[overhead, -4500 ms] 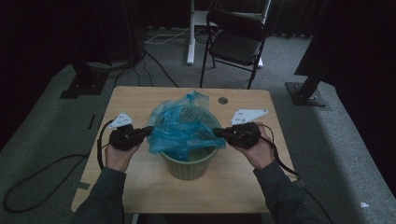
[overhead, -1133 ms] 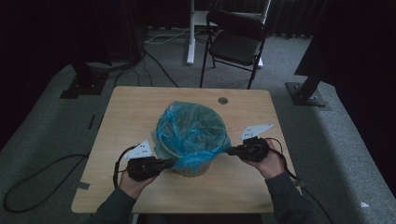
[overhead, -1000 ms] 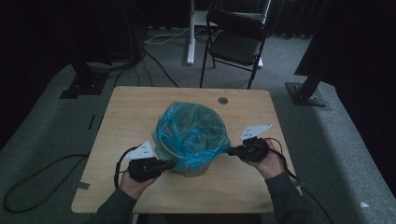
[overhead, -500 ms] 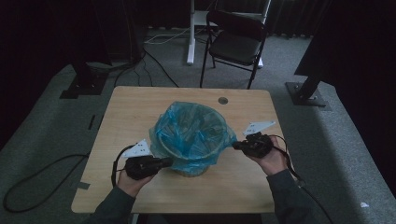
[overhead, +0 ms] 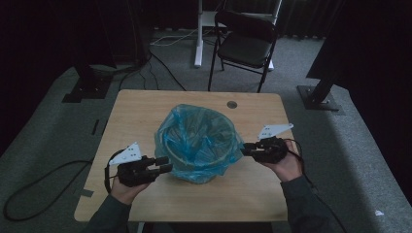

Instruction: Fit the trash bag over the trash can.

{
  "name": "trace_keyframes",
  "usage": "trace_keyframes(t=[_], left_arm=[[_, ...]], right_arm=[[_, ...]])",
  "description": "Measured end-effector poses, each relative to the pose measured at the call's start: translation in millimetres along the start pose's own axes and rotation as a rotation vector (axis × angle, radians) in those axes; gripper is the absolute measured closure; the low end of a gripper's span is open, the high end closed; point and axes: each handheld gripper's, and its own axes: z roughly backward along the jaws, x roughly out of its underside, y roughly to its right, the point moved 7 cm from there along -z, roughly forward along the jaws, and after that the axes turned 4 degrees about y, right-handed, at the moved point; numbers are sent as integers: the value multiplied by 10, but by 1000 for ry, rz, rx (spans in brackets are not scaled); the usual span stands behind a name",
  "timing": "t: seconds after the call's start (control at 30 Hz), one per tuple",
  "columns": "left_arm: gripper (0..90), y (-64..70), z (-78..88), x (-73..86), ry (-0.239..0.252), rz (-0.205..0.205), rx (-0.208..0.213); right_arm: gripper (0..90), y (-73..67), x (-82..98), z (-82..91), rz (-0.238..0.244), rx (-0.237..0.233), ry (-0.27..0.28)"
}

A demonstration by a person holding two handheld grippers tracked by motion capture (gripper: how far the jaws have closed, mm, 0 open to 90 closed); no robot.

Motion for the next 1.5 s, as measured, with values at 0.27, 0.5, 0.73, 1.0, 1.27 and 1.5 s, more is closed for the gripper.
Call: trace_keyframes(t=[0.27,0.5,0.73,1.0,1.27,1.5], left_arm=[[645,-61,107,-115,34,-11,-37],[618,-79,187,-158,57,-8,-59],[597,-87,176,-259,62,-39,-87],[580,-319,51,-474,63,-36,-180],[571,-484,-112,-654,43,-50,-223],[529,-637,-281,-695,-1,-88,-301]], right_arm=[[665,-40,-61,55,-1,-26,35],[652,-77,-75,10,4,-40,32],[645,-69,-86,-16,6,-33,32],[626,-42,-108,-17,-4,-18,49],[617,-42,-110,-20,-6,-19,53],[608,-34,-129,-22,-8,-20,65]])
